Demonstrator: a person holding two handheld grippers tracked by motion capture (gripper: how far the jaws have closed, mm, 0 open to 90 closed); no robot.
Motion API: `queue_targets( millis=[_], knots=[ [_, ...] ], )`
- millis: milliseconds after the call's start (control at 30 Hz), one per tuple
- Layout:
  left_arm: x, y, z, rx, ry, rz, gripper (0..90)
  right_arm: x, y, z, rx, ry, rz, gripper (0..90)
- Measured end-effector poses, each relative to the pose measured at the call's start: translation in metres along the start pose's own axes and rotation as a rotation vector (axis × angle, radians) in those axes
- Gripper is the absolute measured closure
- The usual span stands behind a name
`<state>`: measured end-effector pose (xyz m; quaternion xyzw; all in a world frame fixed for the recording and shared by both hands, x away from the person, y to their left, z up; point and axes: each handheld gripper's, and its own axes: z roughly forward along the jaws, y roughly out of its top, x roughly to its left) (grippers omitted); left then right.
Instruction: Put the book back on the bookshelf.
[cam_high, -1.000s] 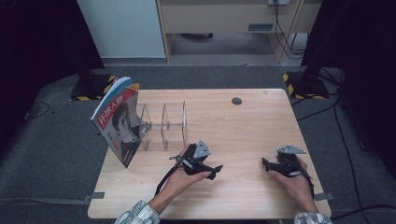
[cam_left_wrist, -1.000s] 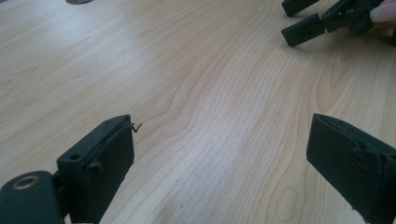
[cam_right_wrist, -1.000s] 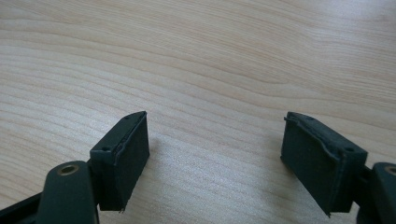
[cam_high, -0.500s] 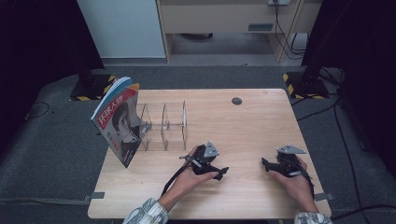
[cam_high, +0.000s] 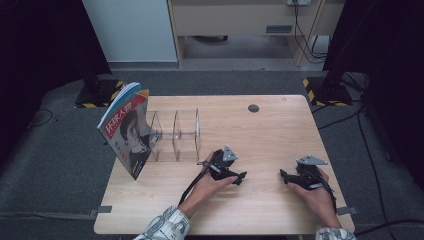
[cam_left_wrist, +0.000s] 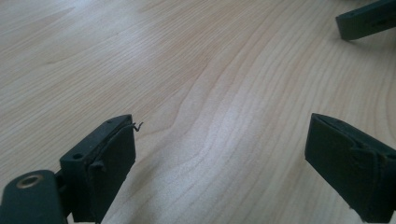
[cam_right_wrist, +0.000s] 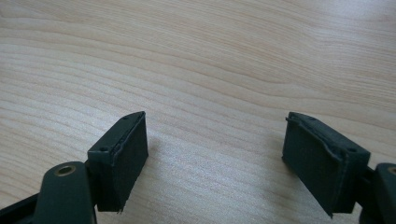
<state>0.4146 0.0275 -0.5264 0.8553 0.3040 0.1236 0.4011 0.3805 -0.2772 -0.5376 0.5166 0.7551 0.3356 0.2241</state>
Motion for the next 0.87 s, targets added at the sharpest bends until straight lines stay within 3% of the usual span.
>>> queue_targets(
  millis=[300, 567, 767, 867],
  knots=[
    [0.005, -0.004, 0.008, 0.032, 0.041, -0.007, 8.1, 0.000, 0.000, 0.000, 0.001, 0.001, 0.001, 22.3],
    [0.007, -0.004, 0.011, 0.056, 0.049, -0.016, 8.1, 0.000, 0.000, 0.000, 0.000, 0.001, 0.000, 22.3],
    [0.006, -0.003, 0.013, 0.081, 0.065, -0.012, 4.5, 0.000, 0.000, 0.000, 0.001, 0.002, -0.001, 22.1],
    [0.006, -0.003, 0.013, 0.086, 0.078, -0.034, 1.5, 0.000, 0.000, 0.000, 0.002, 0.003, -0.001, 22.0]
  ],
)
